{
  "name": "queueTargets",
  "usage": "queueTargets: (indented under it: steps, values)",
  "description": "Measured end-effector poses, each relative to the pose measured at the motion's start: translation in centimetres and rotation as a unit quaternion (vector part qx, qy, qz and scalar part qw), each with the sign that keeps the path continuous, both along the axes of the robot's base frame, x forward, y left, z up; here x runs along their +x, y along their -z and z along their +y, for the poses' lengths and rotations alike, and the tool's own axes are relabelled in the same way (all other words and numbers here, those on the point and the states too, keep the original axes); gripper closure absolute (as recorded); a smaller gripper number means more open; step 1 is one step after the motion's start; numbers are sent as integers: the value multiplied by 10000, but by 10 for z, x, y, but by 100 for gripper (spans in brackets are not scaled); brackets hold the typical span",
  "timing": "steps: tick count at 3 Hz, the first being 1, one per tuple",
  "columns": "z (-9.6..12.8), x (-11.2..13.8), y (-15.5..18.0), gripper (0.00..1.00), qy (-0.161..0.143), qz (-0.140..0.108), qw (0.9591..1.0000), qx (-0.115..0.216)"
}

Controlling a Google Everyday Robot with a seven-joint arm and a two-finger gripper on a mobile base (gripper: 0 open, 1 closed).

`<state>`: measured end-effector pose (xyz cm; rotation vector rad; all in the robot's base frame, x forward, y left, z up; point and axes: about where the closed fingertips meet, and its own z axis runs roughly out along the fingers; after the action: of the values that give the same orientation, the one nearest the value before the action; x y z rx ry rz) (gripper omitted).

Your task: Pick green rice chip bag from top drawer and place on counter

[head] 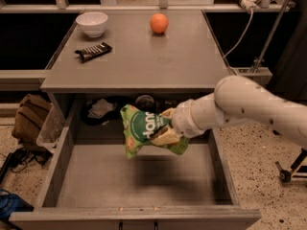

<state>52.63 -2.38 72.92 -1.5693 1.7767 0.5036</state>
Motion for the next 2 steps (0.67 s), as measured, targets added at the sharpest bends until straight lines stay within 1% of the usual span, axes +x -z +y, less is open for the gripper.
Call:
queueTargets:
  steps: [1,2]
  values:
    - [-7,18,-48,100,-70,-222,9997,86]
    - [-7,18,-48,100,-70,-222,9997,86]
